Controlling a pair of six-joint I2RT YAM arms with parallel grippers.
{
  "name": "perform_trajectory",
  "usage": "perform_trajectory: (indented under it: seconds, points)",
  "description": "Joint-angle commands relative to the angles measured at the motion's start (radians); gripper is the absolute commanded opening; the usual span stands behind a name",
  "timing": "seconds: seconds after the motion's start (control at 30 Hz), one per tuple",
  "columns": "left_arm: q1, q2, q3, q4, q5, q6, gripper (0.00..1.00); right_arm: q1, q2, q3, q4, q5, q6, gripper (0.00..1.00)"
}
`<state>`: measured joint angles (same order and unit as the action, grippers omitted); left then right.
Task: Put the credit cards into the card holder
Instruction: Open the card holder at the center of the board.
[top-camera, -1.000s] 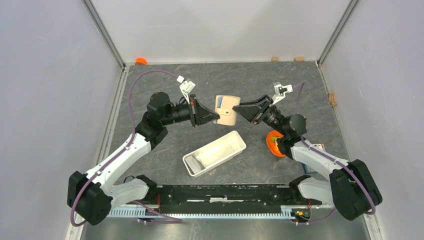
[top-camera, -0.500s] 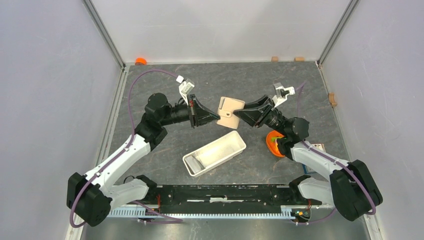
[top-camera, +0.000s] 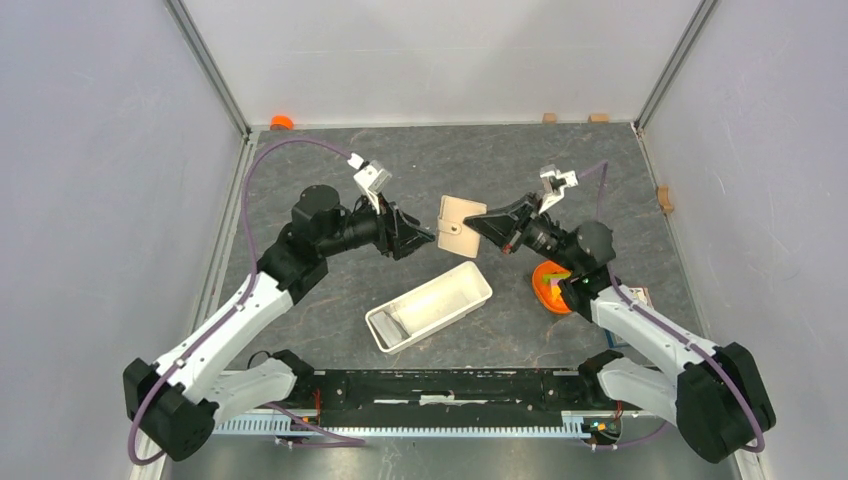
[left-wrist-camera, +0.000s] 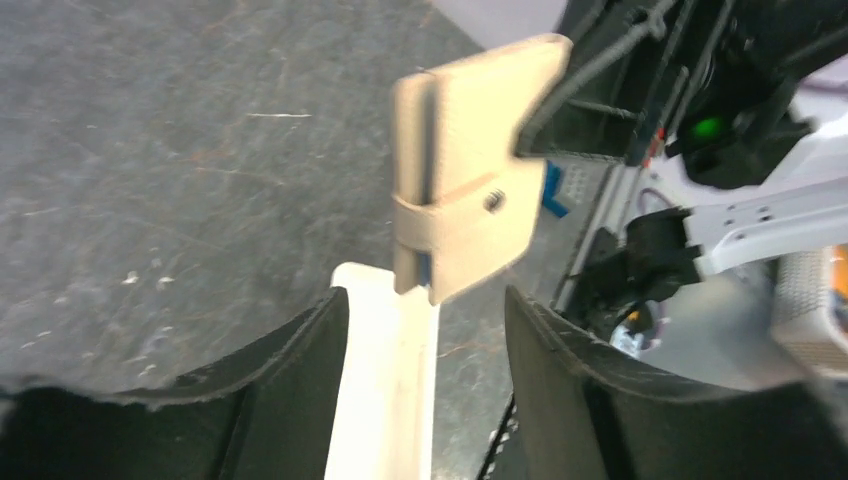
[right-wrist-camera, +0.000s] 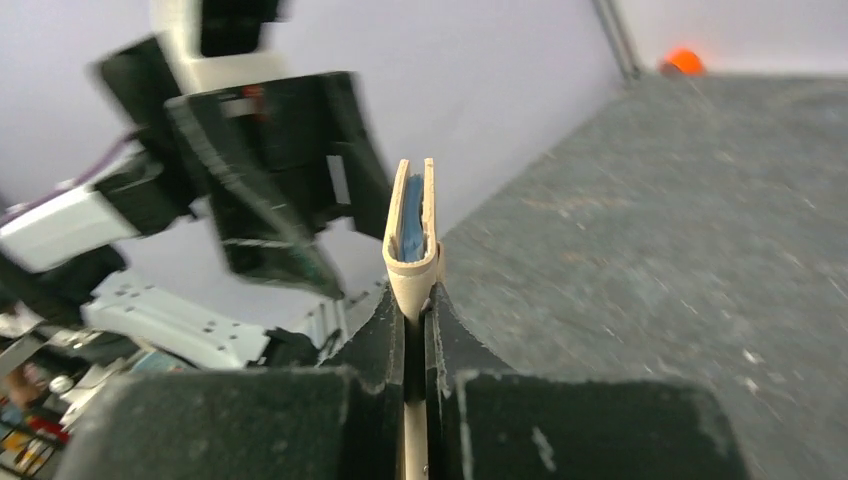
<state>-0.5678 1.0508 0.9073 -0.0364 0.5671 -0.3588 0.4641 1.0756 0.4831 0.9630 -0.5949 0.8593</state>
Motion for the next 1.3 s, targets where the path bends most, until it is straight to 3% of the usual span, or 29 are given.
perform_trajectory:
  seconds: [0.0, 0.07, 0.33, 0.53, 0.83, 1.27]
  points:
    - [-0.054, -0.112, 0.034, -0.134, -0.233, 0.259, 0.59, 0.004, -0.010, 0.149, -0.506, 0.112, -0.218, 0.00]
    - [-0.078, -0.122, 0.030, -0.132, -0.224, 0.291, 0.55, 0.004, 0.023, 0.193, -0.602, 0.084, -0.251, 0.00]
    - [-0.171, 0.028, 0.077, -0.154, -0.003, 0.283, 0.55, 0.004, 0.107, 0.302, -0.887, -0.014, -0.353, 0.00]
    - [-0.229, 0.108, 0.083, -0.208, 0.001, 0.310, 0.55, 0.003, 0.126, 0.311, -0.923, -0.148, -0.374, 0.00]
    - [-0.264, 0.135, 0.090, -0.270, -0.113, 0.357, 0.55, 0.004, 0.119, 0.327, -1.029, -0.304, -0.469, 0.00]
    - [-0.282, 0.184, 0.088, -0.260, -0.059, 0.348, 0.55, 0.013, 0.104, 0.317, -1.008, -0.411, -0.478, 0.00]
